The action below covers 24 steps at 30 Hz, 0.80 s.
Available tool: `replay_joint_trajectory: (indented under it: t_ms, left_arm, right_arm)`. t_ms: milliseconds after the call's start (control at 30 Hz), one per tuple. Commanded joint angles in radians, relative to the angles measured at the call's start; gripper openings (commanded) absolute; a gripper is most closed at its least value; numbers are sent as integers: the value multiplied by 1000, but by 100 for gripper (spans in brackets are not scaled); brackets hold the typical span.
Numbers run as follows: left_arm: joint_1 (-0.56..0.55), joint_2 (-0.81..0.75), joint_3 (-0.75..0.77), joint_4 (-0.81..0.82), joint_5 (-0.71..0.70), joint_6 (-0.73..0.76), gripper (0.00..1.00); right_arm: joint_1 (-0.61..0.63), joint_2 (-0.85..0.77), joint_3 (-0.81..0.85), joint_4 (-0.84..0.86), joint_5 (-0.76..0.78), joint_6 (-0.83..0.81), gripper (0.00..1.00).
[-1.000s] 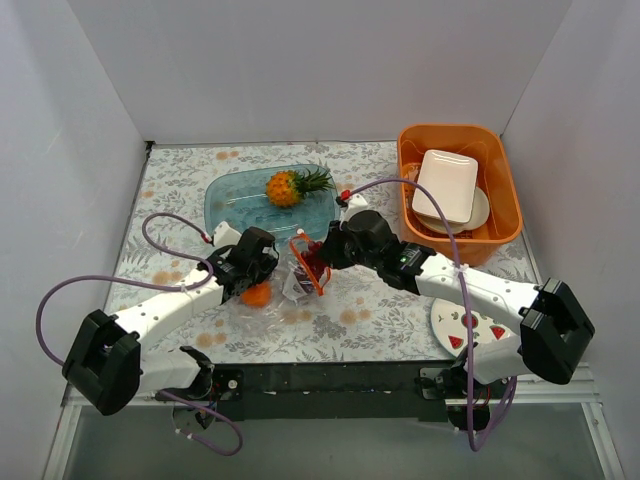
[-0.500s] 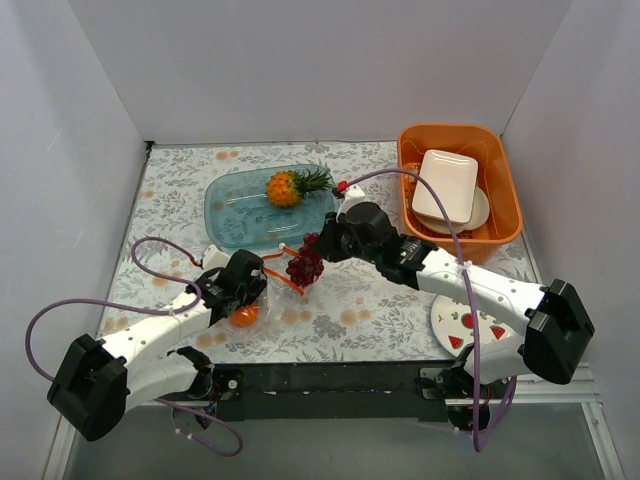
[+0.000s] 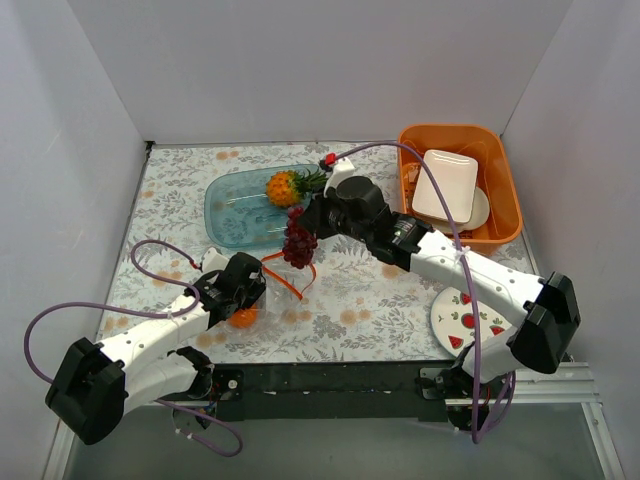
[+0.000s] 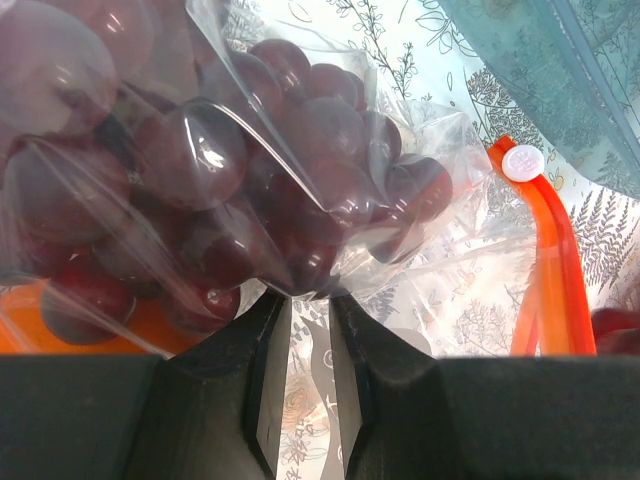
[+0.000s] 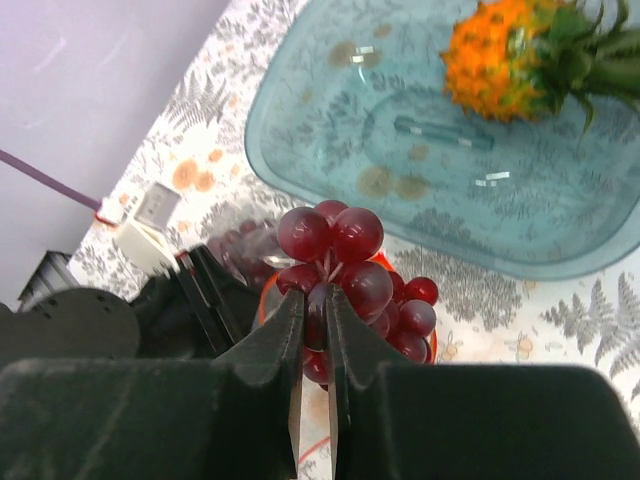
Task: Open the zip-top bag and remove the fake food
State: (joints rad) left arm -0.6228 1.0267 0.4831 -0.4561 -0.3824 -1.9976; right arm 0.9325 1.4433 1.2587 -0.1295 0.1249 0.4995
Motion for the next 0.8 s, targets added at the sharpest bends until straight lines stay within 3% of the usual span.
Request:
replay_joint_trajectory:
  t_ms: [0, 300, 533, 633, 767]
  left_arm:
    - [8, -16, -5, -24, -6, -10, 22]
    - [8, -33, 12, -33, 4, 11, 22]
    - [8, -60, 32, -50, 10, 40, 22]
    - [8, -73, 45, -58, 4, 52, 23]
    - [8, -79, 57, -59, 2, 65, 24]
  right_arm:
    - [6, 29, 134, 8, 32, -55, 1]
    - [-18, 206, 375, 10, 19, -150, 3]
    - [-83, 400, 450, 164, -117, -151, 5]
    - [-101, 501, 516, 173, -195, -139, 13]
    - [-106, 611, 626, 93, -220, -151, 41]
